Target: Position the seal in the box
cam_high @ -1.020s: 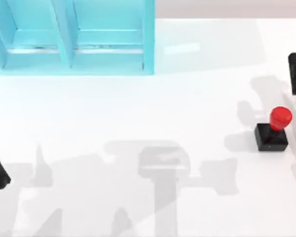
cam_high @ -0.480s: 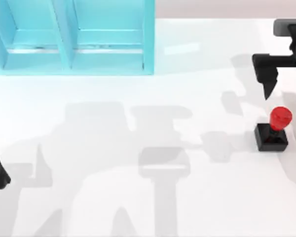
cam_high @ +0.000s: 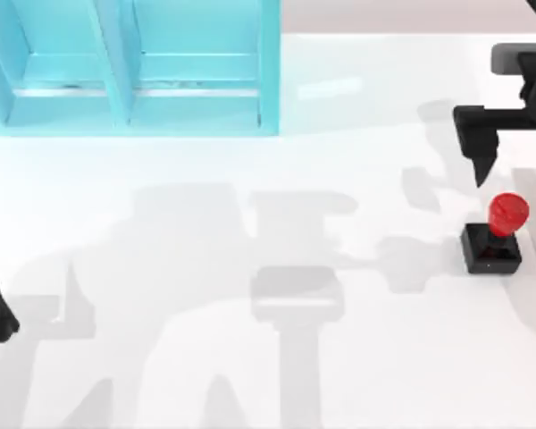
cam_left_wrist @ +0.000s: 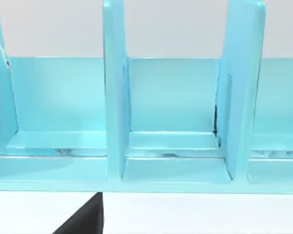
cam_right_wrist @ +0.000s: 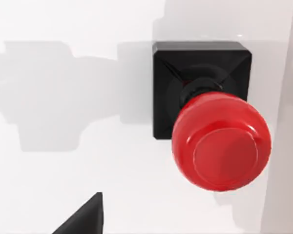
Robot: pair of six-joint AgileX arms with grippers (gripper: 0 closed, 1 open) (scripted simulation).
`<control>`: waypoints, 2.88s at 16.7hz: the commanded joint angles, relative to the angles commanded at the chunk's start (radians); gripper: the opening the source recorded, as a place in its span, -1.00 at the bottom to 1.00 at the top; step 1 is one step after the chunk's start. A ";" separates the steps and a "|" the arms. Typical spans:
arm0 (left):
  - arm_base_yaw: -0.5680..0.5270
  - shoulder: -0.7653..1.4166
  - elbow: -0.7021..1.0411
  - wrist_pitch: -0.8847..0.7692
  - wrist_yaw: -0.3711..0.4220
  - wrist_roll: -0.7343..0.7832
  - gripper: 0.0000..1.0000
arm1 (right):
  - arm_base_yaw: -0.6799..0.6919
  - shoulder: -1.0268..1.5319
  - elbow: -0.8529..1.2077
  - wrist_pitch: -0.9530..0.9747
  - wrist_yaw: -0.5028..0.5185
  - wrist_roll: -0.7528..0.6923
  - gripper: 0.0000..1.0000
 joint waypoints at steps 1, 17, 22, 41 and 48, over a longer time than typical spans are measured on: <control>0.000 0.000 0.000 0.000 0.000 0.000 1.00 | 0.001 0.005 -0.030 0.034 0.000 0.000 1.00; 0.000 0.000 0.000 0.000 0.000 0.000 1.00 | 0.006 0.062 -0.267 0.333 0.000 0.007 0.25; 0.000 0.000 0.000 0.000 0.000 0.000 1.00 | 0.006 0.062 -0.267 0.333 0.000 0.007 -0.51; 0.000 0.000 0.000 0.000 0.000 0.000 1.00 | 0.001 0.031 -0.083 0.106 0.000 0.007 -1.00; 0.000 0.000 0.000 0.000 0.000 0.000 1.00 | 0.001 -0.004 0.042 -0.042 0.000 0.003 -1.00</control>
